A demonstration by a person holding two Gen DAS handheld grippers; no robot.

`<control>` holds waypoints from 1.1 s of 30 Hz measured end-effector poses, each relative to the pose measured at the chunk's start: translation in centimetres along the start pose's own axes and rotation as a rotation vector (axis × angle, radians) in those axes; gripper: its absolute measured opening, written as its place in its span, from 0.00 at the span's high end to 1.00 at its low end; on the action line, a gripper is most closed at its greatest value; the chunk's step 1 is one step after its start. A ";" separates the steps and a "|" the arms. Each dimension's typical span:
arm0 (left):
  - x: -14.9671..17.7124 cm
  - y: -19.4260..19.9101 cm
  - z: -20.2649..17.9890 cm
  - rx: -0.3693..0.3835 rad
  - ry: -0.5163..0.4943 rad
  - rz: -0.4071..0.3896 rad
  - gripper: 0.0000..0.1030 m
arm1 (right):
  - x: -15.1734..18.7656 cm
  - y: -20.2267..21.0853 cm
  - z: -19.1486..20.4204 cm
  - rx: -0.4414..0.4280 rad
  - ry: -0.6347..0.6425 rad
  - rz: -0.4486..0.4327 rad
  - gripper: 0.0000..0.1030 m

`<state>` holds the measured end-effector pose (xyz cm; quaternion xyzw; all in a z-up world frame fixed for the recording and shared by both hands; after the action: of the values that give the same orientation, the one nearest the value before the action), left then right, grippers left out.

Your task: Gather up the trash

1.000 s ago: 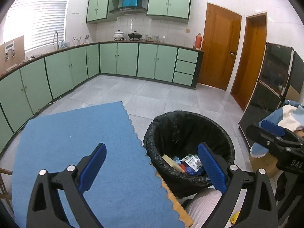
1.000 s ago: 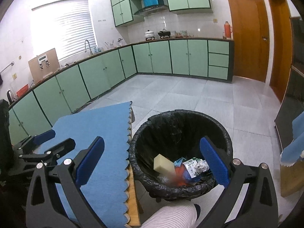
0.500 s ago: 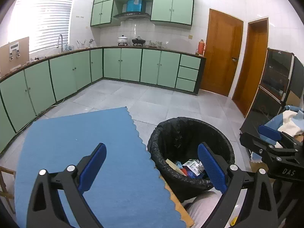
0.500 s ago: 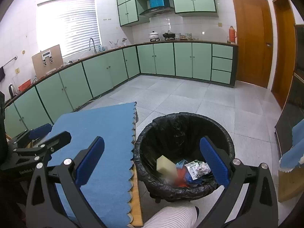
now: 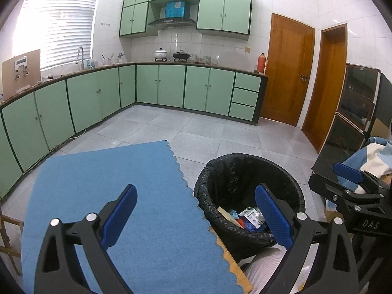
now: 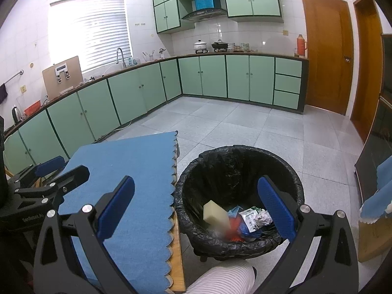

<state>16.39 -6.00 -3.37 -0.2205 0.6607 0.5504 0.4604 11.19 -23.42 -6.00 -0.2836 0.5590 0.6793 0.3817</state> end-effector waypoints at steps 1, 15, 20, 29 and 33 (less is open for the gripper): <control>0.0 0.0 0.0 -0.001 -0.002 0.000 0.08 | 0.0 0.0 0.0 0.000 0.000 -0.001 0.05; 0.0 0.1 0.0 -0.004 -0.004 -0.003 0.08 | 0.1 0.1 0.3 -0.002 0.002 -0.006 0.05; 0.0 0.2 0.0 -0.006 -0.005 -0.002 0.08 | 0.1 0.1 0.3 -0.002 0.002 -0.007 0.05; 0.0 0.2 0.0 -0.006 -0.006 -0.002 0.08 | 0.2 0.2 0.2 -0.004 0.004 -0.006 0.05; 0.0 0.2 0.1 -0.007 -0.006 -0.002 0.08 | 0.0 0.3 0.3 -0.005 0.004 -0.006 0.05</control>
<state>16.27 -5.86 -3.26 -0.2212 0.6570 0.5530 0.4622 10.92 -23.18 -5.79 -0.2876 0.5573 0.6789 0.3818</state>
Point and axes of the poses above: each gripper's, at about its wrist camera, not at the fingertips, and y roughly against the way its jaws point, z to its left, x to its underside, the point moved 10 cm from there along -y, roughly the way its jaws point, and after that the axes turned 8 degrees about -y, right-handed, at the moved point
